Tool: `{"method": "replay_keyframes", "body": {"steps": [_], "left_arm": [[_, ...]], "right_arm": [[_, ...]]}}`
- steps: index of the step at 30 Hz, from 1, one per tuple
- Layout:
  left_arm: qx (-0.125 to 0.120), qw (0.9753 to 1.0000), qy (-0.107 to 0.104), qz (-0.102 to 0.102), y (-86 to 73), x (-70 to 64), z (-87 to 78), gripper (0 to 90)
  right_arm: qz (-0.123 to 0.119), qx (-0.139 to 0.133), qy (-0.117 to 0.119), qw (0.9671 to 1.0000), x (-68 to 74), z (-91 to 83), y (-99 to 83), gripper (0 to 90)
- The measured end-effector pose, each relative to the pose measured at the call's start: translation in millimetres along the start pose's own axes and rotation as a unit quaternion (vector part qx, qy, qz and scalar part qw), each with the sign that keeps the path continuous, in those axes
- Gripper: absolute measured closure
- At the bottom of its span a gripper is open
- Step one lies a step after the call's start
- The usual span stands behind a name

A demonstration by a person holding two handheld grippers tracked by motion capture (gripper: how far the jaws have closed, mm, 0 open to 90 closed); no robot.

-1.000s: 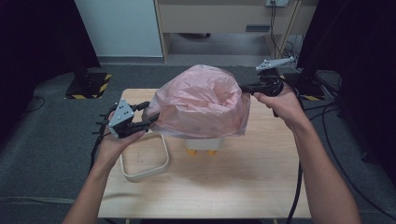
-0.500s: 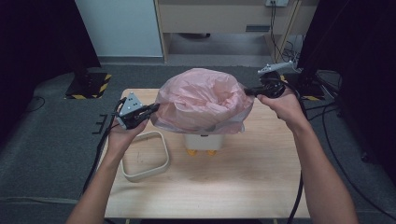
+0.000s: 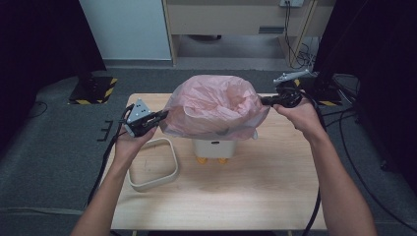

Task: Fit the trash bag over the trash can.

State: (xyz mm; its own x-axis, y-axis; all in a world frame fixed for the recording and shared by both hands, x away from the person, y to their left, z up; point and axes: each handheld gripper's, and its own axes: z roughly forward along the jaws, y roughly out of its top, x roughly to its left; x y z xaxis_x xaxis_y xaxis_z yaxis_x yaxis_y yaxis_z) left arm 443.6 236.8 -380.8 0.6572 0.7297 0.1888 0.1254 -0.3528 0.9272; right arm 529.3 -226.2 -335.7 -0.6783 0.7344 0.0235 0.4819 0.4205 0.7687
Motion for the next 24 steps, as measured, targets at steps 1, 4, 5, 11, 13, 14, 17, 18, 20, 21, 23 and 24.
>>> {"method": "replay_keyframes", "body": {"steps": [1,4,5,11,13,14,17,18,20,21,23,24], "left_arm": [[-0.010,0.9999,0.006,-0.001,1.3,-1.3,-1.7,70.6],[-0.037,0.9993,0.009,0.001,7.2,-5.3,-7.9,51.9],[-0.042,0.9991,0.007,0.002,9.8,-7.6,-9.7,50.2],[-0.078,0.9964,-0.002,0.035,32.3,-11.2,-5.1,41.3],[-0.079,0.9962,-0.006,0.037,37.1,-11.4,-1.6,41.7],[-0.077,0.9961,-0.010,0.042,39.5,-11.3,1.0,43.8],[-0.057,0.9978,-0.019,0.028,46.3,-12.4,11.7,61.6],[-0.057,0.9978,-0.019,0.028,46.3,-12.4,11.7,68.1],[-0.064,0.9973,-0.020,0.029,50.8,-7.0,17.1,78.1],[-0.065,0.9977,-0.011,0.013,53.2,-3.9,19.7,81.0],[-0.065,0.9979,-0.001,0.001,55.3,-1.3,22.3,84.1],[-0.060,0.9980,0.004,-0.018,55.3,-1.2,22.5,85.0]], "right_arm": [[-0.001,-0.002,0.000,1.0000,0.4,-0.4,0.3,90.0],[-0.001,-0.007,0.001,1.0000,1.5,-1.8,1.6,90.0],[-0.002,-0.011,0.001,0.9999,1.8,-2.2,2.1,90.0],[-0.001,-0.015,0.001,0.9999,3.5,-2.0,3.8,90.0],[0.001,-0.014,0.001,0.9999,3.5,-1.5,3.2,90.0],[0.000,-0.013,0.001,0.9999,3.2,-1.2,3.1,90.0],[0.002,-0.009,-0.002,1.0000,1.8,1.0,2.7,90.0],[0.002,-0.009,-0.002,1.0000,1.8,1.0,2.7,90.0],[0.002,-0.005,-0.003,1.0000,2.6,3.4,1.2,90.0],[-0.003,-0.005,-0.004,1.0000,2.2,4.1,0.5,90.0],[-0.002,-0.005,-0.005,1.0000,2.4,4.8,-1.1,90.0],[-0.001,-0.003,-0.005,1.0000,2.5,5.0,-2.1,90.0]]}}
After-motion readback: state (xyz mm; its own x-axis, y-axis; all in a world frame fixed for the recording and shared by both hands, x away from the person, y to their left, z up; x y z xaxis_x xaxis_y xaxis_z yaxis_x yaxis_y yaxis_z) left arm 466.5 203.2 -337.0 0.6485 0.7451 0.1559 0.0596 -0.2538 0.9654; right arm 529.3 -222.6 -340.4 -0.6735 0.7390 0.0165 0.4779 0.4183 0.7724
